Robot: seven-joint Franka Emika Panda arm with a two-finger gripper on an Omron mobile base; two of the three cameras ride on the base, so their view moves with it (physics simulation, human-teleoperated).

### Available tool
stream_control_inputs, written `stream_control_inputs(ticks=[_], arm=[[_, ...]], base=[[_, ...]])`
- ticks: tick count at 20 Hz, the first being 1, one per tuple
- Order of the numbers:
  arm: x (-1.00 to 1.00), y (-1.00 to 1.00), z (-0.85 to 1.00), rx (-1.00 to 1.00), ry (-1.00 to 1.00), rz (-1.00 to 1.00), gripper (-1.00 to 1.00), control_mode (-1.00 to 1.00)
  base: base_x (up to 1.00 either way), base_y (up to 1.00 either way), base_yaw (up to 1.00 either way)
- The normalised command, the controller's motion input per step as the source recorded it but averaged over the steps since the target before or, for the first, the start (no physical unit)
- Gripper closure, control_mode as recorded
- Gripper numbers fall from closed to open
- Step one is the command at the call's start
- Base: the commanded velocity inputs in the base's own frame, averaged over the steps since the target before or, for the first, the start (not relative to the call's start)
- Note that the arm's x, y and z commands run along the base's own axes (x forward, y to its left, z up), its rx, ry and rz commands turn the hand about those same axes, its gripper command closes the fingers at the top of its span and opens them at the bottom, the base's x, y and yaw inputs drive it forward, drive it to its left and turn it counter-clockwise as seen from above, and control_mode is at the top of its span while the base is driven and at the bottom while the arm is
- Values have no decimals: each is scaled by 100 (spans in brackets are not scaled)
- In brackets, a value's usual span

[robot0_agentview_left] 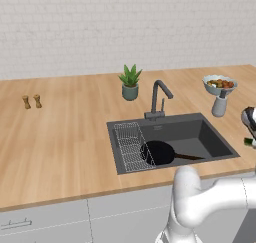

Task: Pick the pan and sponge and place them into the sink. Then turn on the water.

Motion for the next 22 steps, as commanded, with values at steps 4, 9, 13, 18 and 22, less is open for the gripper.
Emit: stream_control_inputs(ticks=[4, 9, 13, 18, 22], arm=[[-36, 11, -66, 15, 0, 9, 100, -100], [-5, 69, -25, 7, 0, 13, 100, -100], [0, 100, 1, 0, 0, 7, 100, -100], [0, 100, 27, 0, -11, 0, 100, -100], [0, 100, 39, 0, -39, -10, 100, -100]], base=[[0, 0, 0], [0, 0, 0], [0, 0, 0], [0, 0, 0], [0, 0, 0]])
